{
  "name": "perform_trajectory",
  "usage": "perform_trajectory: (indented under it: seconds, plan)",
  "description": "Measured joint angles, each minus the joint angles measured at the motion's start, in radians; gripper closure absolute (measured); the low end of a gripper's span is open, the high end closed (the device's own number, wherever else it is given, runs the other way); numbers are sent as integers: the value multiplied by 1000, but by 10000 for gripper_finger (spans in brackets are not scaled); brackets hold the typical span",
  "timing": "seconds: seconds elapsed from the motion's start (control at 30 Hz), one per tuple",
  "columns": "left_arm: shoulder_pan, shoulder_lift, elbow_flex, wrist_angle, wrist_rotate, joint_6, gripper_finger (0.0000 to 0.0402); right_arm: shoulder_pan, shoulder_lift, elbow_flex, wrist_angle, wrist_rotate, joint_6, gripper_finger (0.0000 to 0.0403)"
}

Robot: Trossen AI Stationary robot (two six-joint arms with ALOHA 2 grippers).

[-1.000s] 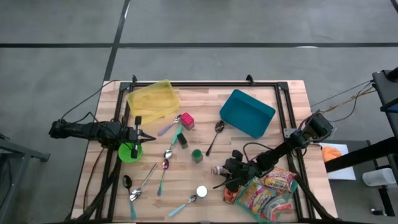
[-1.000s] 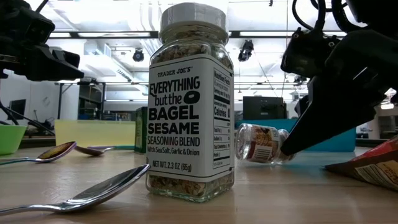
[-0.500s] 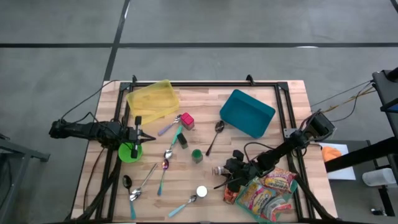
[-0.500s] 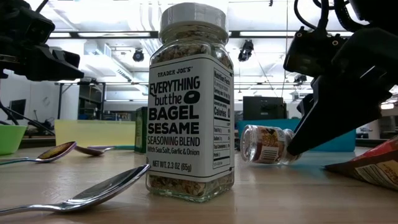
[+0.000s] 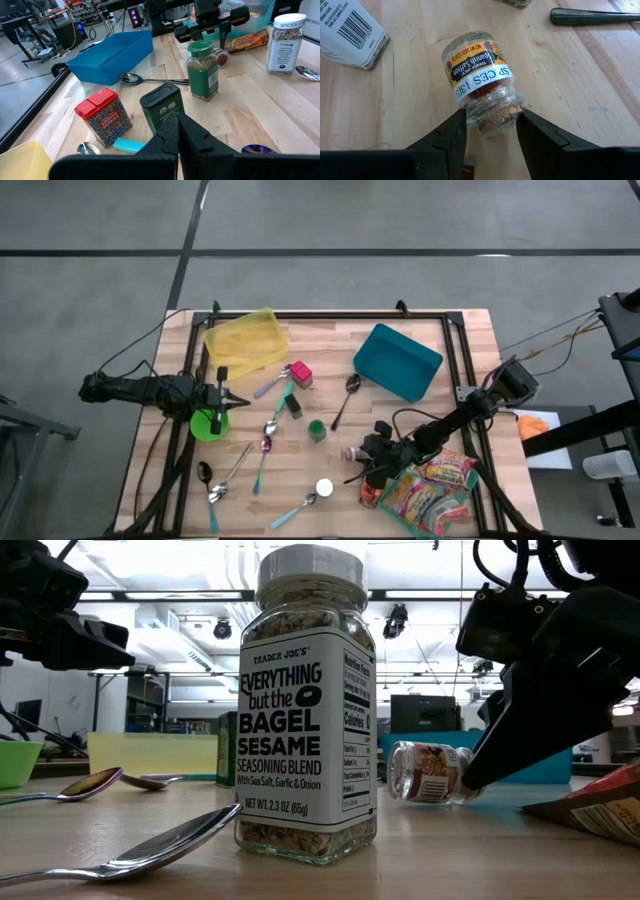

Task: Pick & Place Food Item
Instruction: Put the brown seasoning bottle into the blue bin

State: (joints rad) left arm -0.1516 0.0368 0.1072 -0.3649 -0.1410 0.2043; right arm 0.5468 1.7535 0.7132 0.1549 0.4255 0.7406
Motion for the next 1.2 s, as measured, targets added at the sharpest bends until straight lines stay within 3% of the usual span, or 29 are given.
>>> perform_trajectory:
  seconds: [0.47,0.73,1.07,1.2]
  plan:
    - [0,0,0,0,0,0,401,-1,1,0,17,4,19,248]
    - [0,0,0,0,0,0,401,0,1,1,20,4,15,206]
    - [0,0,0,0,0,0,401,0,1,1,19,16,9,203]
    - [0,0,0,0,0,0,401,0,1,1,18,19,-65,202]
